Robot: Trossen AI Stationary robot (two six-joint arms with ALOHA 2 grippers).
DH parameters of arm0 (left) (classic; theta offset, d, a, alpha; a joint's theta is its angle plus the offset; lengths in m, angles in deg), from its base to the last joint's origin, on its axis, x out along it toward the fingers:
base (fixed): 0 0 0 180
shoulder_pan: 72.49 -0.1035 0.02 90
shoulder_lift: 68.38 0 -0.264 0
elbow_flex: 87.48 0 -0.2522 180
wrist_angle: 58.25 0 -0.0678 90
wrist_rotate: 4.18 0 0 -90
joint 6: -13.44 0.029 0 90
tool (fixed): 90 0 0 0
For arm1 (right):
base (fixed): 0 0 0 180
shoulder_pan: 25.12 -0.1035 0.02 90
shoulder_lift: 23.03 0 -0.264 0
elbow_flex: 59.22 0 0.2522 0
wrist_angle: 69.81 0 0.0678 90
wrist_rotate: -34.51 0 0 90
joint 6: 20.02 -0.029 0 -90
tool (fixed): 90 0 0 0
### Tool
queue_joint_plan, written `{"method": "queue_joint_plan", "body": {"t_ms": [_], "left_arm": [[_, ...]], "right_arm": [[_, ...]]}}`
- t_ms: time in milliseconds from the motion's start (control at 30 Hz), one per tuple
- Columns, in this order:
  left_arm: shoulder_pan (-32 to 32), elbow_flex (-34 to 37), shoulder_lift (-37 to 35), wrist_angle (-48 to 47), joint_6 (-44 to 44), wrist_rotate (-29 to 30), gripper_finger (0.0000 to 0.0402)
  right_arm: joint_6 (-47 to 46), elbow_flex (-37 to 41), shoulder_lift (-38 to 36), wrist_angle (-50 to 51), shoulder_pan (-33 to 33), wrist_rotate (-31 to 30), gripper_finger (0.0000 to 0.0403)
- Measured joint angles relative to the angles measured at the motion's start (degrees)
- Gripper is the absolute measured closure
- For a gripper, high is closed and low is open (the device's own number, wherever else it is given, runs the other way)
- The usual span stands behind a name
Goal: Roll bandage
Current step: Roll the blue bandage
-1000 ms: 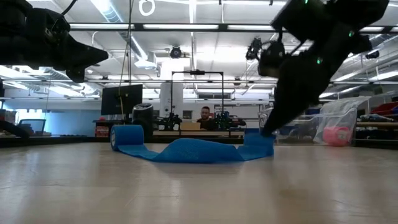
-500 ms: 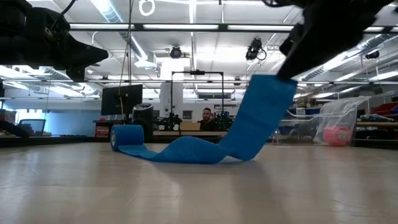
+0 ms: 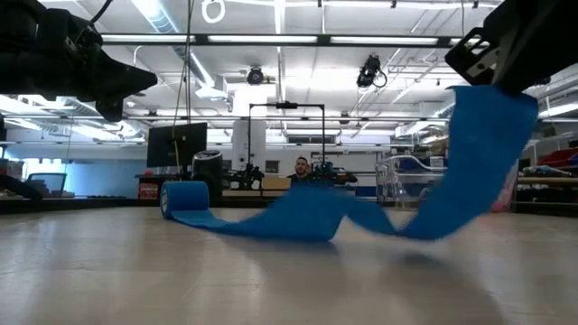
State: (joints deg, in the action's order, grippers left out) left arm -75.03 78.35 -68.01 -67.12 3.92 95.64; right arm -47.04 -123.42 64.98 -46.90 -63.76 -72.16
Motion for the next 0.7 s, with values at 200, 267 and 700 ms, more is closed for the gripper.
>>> {"method": "queue_joint_plan", "body": {"t_ms": [200, 267, 700], "left_arm": [[-0.01, -0.01, 0.0, 0.0, -0.19, 0.02, 0.0369], [-0.01, 0.0, 0.0, -0.02, -0.2, 0.02, 0.0369], [0.01, -0.01, 0.0, -0.21, -0.2, 0.04, 0.0369]], "right_arm": [[-4.29, 0.0, 0.0, -0.14, -1.04, 1.37, 0.0336], [-6.28, 0.0, 0.0, -0.48, -1.32, 2.66, 0.0307], [-3.75, 0.04, 7.52, -10.86, 0.22, 8.48, 0.0309]]}}
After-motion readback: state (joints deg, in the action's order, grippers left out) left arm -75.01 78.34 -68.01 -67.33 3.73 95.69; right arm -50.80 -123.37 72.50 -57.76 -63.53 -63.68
